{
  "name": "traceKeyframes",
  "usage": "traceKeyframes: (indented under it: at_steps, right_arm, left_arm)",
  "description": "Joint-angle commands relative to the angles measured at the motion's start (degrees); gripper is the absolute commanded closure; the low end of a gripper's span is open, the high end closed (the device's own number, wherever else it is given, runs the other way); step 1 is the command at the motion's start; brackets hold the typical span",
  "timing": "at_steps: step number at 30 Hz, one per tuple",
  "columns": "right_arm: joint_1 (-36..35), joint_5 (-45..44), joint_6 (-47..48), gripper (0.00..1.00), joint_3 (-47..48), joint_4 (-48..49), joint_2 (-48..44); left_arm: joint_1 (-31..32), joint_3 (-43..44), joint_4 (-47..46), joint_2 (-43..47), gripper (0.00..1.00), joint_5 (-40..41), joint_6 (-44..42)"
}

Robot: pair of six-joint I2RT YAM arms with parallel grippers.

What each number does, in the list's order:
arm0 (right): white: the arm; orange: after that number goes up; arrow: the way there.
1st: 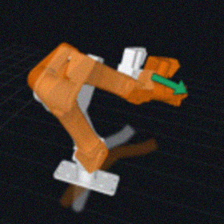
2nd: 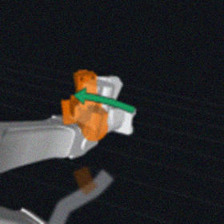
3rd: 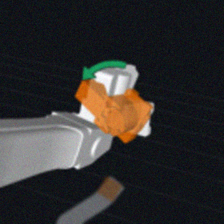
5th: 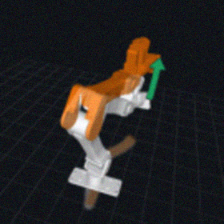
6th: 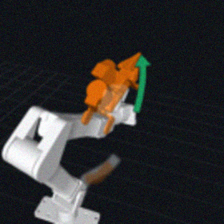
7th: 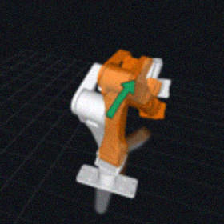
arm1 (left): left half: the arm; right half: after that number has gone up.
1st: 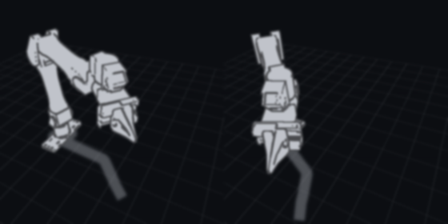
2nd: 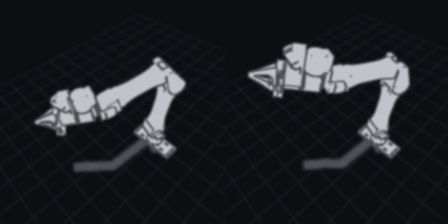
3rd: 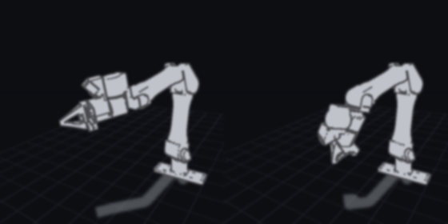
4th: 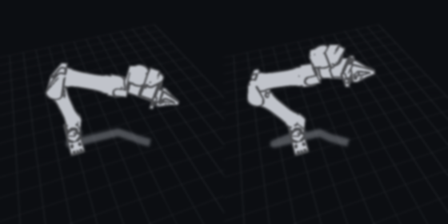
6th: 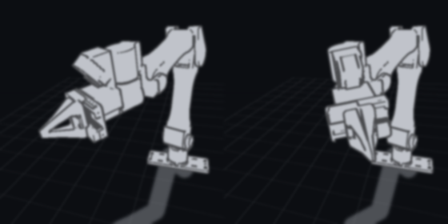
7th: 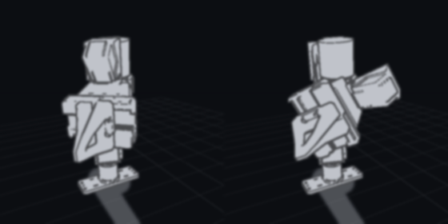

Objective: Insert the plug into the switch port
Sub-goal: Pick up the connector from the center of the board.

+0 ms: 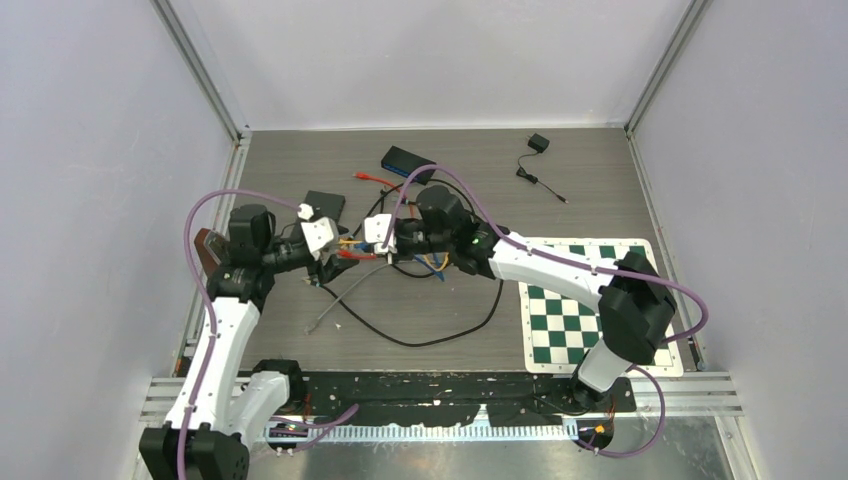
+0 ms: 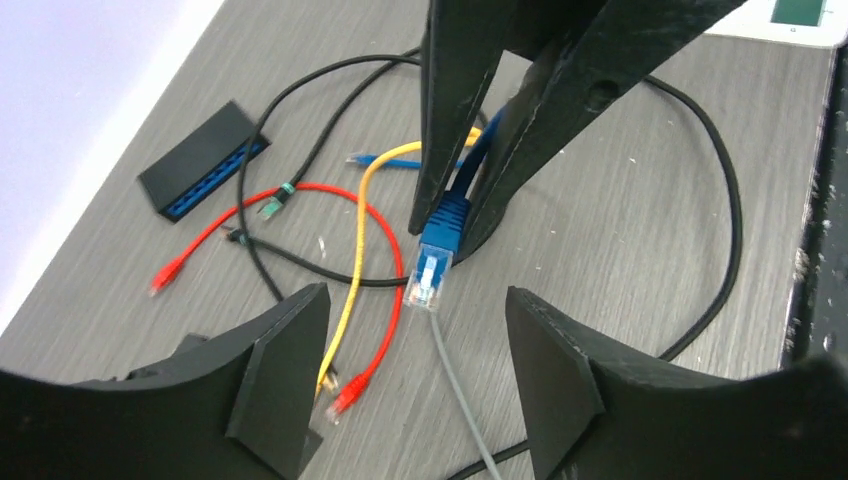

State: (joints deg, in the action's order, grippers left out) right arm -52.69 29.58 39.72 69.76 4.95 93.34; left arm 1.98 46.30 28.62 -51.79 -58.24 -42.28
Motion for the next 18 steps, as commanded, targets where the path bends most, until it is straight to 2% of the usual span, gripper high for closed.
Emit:
traceKeyframes:
  at_steps: [1, 9, 11, 16, 18]
  right_arm:
    - [2.46, -2.48, -2.01, 0.95, 3.35, 2.72, 1.02]
    - [6.25, -5.89, -8.22, 0.95, 9.83, 2.72, 9.05]
    - [6.39, -8.14, -8.60, 0.95, 11.81, 2.68, 12.52]
    - [6.46, -13.10, -8.75, 0.95, 16.48, 4.40, 20.00]
    - [6.39, -15.03, -11.08, 0.95, 19.34, 4.89, 23.24]
  left_arm:
    - [-0.09, -2.41, -13.79, 5.64, 0.29, 6.42, 12.81]
    - [-0.04, -1.45, -25.60, 7.21, 0.09, 23.06, 33.34]
    - [-0.09, 2.24, -22.35, 4.56, 0.01, 30.18, 38.90]
    - [-0.13, 16.22, -4.95, -8.89, 0.01, 42.55, 40.35]
    - [-0.13, 19.36, -2.33, -13.45, 0.03, 48.25, 44.47]
